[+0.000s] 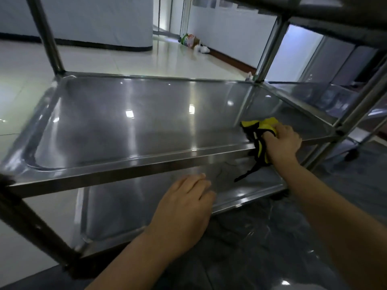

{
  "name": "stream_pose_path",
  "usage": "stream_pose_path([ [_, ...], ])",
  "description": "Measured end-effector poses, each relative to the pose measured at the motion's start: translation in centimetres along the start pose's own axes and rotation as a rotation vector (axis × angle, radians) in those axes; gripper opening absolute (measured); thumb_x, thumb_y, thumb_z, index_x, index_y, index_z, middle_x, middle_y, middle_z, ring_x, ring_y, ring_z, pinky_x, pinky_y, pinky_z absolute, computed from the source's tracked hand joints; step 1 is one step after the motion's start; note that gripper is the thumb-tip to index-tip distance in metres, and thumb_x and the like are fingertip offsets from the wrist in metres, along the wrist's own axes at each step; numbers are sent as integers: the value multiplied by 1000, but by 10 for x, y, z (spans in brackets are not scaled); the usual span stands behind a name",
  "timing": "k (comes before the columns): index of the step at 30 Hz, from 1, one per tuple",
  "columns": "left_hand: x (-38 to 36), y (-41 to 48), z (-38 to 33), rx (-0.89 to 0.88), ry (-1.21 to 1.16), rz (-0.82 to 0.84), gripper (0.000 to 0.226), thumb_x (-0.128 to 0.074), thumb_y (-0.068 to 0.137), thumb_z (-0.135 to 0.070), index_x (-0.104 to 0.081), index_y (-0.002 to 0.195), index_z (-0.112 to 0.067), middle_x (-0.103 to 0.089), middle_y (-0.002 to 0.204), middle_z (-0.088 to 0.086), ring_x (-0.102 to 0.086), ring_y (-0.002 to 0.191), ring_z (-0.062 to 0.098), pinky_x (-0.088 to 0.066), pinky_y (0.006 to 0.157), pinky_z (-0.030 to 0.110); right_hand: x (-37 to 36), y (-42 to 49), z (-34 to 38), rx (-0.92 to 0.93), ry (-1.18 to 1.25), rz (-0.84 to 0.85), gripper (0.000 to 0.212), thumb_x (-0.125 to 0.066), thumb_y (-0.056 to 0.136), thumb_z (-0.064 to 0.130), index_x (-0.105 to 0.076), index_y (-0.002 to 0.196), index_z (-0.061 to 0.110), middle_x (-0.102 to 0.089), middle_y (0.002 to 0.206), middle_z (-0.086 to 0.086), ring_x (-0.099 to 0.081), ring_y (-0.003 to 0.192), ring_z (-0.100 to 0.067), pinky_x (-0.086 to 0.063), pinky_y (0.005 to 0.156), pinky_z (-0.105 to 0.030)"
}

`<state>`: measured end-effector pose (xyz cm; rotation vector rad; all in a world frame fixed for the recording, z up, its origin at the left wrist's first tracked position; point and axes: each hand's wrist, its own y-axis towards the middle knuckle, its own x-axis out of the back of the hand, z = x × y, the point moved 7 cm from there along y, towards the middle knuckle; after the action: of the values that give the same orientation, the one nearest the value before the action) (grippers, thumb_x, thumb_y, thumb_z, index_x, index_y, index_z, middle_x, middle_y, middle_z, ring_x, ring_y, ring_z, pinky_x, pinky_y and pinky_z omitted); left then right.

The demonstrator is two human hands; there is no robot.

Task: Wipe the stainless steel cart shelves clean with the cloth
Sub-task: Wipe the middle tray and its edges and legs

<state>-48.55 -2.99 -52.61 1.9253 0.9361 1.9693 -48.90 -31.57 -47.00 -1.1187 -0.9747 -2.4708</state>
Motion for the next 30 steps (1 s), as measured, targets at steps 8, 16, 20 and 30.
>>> stream_pose_path([
  [8, -93, 25, -32, -57, 38, 338, 38, -74, 65, -41, -71, 100, -25, -67, 102, -5, -60, 105, 16, -46, 92, 29, 14, 13, -20, 465, 206, -13, 22, -40, 75, 35, -32, 57, 24, -35, 57, -1, -39, 61, -22, -21, 60, -31],
  [16, -186, 90, -69, 379, -444, 450, 66, -50, 71, -64, -46, 130, -35, -50, 123, -17, -42, 112, -4, -33, 90, 8, 44, -18, -126, 648, 423, -194, 9, -49, 78, 21, -48, 82, 13, -47, 84, 1, -39, 80, -12, -30, 71, -30],
  [20, -262, 123, -89, 953, -1374, 380, 94, -73, 58, -68, -45, 134, -21, -56, 130, -4, -54, 118, 10, -41, 104, 33, -7, -38, -188, 657, 511, -100, 24, -49, 91, 34, -54, 89, 10, -53, 91, -1, -46, 85, -18, -31, 79, -31],
  [30, -342, 145, -109, 1382, -1369, 91, 31, -70, 78, -1, -60, 105, -11, -70, 99, 6, -67, 88, 20, -51, 78, 33, -99, -65, -289, 469, 498, 193, 46, -55, 89, 45, -45, 126, 20, -41, 122, 1, -39, 112, -21, -34, 95, -39],
])
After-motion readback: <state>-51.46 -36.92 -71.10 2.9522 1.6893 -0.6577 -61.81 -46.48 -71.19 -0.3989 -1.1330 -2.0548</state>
